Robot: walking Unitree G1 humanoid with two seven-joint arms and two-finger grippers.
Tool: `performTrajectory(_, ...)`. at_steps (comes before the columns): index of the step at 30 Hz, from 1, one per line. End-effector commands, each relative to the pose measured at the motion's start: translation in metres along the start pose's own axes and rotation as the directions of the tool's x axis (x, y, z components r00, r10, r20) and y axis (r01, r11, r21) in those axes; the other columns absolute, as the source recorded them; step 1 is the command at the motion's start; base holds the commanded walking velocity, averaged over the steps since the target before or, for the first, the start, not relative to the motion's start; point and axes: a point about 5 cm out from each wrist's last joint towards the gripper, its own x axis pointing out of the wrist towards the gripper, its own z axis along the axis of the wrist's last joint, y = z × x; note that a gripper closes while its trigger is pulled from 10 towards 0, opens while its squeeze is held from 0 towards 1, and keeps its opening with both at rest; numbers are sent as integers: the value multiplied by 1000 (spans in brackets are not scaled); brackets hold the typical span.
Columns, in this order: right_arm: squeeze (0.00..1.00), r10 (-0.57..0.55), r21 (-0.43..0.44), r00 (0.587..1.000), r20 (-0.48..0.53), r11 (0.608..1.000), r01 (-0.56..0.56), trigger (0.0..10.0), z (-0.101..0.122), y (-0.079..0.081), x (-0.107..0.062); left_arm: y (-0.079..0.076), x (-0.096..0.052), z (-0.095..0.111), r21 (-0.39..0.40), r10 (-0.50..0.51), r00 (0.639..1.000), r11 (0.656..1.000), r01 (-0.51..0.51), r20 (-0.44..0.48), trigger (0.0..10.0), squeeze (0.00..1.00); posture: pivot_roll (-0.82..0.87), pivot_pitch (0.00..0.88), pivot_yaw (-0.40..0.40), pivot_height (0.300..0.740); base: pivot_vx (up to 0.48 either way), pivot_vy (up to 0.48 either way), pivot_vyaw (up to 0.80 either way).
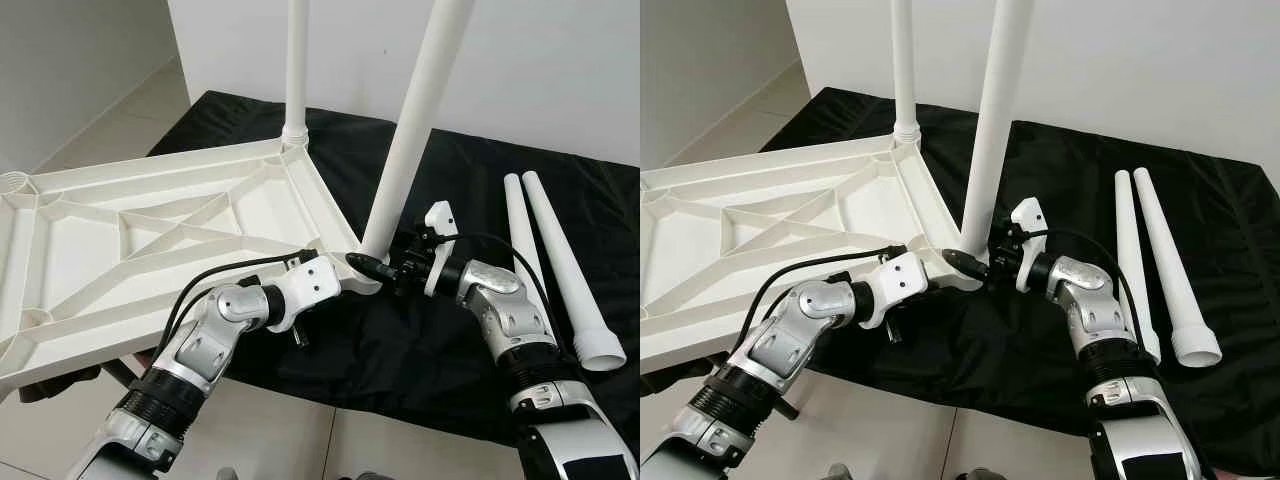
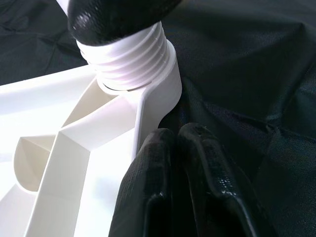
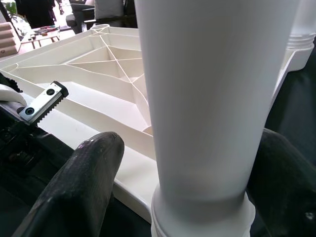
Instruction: Building children table
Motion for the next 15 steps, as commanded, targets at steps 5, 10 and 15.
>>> performTrajectory(5, 0, 18, -28, 1000, 0, 999, -18, 10000, 2, 0, 1, -1, 0, 0, 2, -11, 1000, 1000, 11, -2, 10000, 0, -33, 32, -20, 740, 0, 0, 0)
performTrajectory(10, 0, 15, -39, 1000, 2, 999, -14, 10000, 1, -2, 0, -2, 0, 0, 3, -12, 1000, 1000, 12, -3, 10000, 0, -34, 35, -18, 740, 0, 0, 0)
performTrajectory(15, 0, 13, -49, 1000, 0, 999, -13, 10000, -1, -4, 0, -2, -1, 1, 4, -15, 1000, 1000, 15, 0, 10000, 0, -33, 41, -13, 740, 0, 0, 0)
